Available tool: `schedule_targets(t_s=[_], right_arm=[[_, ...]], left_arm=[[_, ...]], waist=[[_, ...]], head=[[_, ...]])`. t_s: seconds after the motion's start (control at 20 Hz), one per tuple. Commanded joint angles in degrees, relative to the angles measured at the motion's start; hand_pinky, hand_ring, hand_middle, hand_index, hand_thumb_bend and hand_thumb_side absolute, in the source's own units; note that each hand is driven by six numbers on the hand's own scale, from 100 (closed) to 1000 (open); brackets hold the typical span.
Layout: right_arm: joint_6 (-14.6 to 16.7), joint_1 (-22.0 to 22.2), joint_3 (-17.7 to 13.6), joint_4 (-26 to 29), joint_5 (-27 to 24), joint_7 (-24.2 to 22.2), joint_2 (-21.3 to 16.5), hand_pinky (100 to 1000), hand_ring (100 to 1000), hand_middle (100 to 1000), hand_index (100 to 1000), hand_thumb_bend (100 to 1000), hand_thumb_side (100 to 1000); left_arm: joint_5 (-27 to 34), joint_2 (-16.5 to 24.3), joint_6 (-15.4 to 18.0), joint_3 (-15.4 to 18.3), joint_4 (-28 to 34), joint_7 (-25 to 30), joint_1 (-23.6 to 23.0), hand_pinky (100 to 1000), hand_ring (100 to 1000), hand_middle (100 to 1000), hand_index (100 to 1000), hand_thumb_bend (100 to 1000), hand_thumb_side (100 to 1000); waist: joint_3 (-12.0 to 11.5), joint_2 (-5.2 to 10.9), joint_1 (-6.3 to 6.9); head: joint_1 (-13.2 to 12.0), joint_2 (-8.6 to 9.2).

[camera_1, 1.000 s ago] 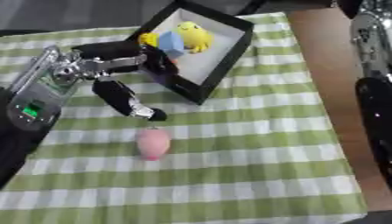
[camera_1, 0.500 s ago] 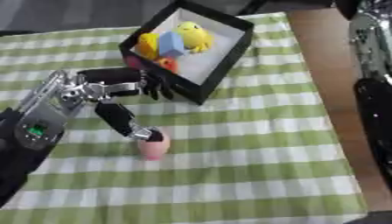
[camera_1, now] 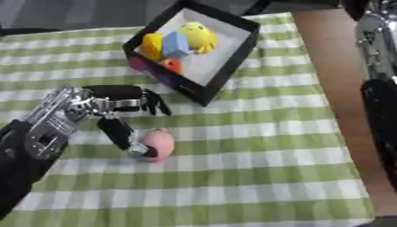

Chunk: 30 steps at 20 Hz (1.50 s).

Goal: Pick up objects on the table and place them in the box.

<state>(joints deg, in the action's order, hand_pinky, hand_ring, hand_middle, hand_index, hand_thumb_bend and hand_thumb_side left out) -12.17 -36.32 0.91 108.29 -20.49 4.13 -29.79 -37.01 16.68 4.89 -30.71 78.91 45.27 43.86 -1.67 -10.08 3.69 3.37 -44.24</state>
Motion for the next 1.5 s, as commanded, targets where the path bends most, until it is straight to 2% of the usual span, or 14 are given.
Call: schedule_targets(t_s=[0.05,0.5,0.6,0.65,0.7,0.75,0.9,1.0,1.05,1.25,1.5], right_arm=[[0.02,-1.03,-0.38,0.46,0.26,-0.03,-1.11,968,810,821,838,261,299],[-0.06,-1.00,-0.37,0.40,0.34,-0.13,-1.01,969,810,821,838,262,302],[-0.05,-1.01,-0.39,0.39,0.35,-0.15,-1.01,969,810,821,838,262,301],[-0.04,-1.00,-0.39,0.38,0.34,-0.14,-1.03,969,811,821,838,262,301],[-0.03,-0.99,-0.40,0.37,0.34,-0.13,-1.04,969,811,821,838,262,301],[-0.01,-0.99,-0.40,0.36,0.33,-0.13,-1.04,969,811,822,838,260,301],[0.06,-0.97,-0.41,0.36,0.29,-0.09,-1.09,969,811,822,839,250,304],[0.11,-0.98,-0.40,0.36,0.27,-0.05,-1.13,969,811,822,838,245,305],[0.12,-0.98,-0.40,0.36,0.26,-0.02,-1.14,969,811,822,838,241,305],[0.14,-0.96,-0.38,0.36,0.22,0.06,-1.22,969,811,822,838,239,306],[0.12,-1.09,-0.32,0.42,0.15,0.10,-1.30,969,812,821,838,238,305]], left_arm=[[-1.06,0.98,0.57,0.68,-0.60,-0.30,0.53,800,780,807,875,553,423],[-1.28,0.67,2.02,0.10,-2.14,0.91,-0.13,790,769,785,842,473,347],[-1.14,0.67,2.10,0.06,-1.97,1.06,-0.18,782,760,772,808,405,296],[-0.97,0.68,2.00,0.08,-1.68,0.87,-0.20,773,743,751,781,333,254],[-0.68,0.70,1.84,0.08,-1.34,0.64,-0.22,771,739,746,777,320,249],[-0.33,0.73,1.65,0.06,-0.96,0.45,-0.22,760,717,717,753,224,219],[1.75,1.23,0.78,0.39,1.99,-0.53,-0.03,752,699,692,723,100,158],[3.50,1.97,-0.09,0.72,4.99,-0.76,0.18,744,686,672,699,100,126],[4.30,2.37,-0.63,0.88,6.44,-0.67,0.28,735,670,644,654,100,106],[6.48,4.01,-2.21,1.55,11.68,-0.31,0.68,717,644,610,579,100,100],[7.71,6.19,-3.15,2.44,16.02,-0.29,2.51,700,630,600,547,100,100]], waist=[[0.08,0.62,-0.66],[0.33,0.18,-0.91],[0.36,0.14,-0.97],[0.40,0.15,-1.04],[0.44,0.16,-1.08],[0.47,0.18,-1.12],[0.55,0.30,-1.20],[0.59,0.39,-1.19],[0.60,0.42,-1.18],[0.64,0.50,-1.09],[0.66,0.58,-0.89]], head=[[-0.43,0.12],[-0.92,0.12],[-0.97,0.12],[-1.00,0.12],[-1.04,0.12],[-1.07,0.12],[-1.11,0.12],[-1.09,0.12],[-1.07,0.12],[-0.98,0.12],[-0.89,0.12]])
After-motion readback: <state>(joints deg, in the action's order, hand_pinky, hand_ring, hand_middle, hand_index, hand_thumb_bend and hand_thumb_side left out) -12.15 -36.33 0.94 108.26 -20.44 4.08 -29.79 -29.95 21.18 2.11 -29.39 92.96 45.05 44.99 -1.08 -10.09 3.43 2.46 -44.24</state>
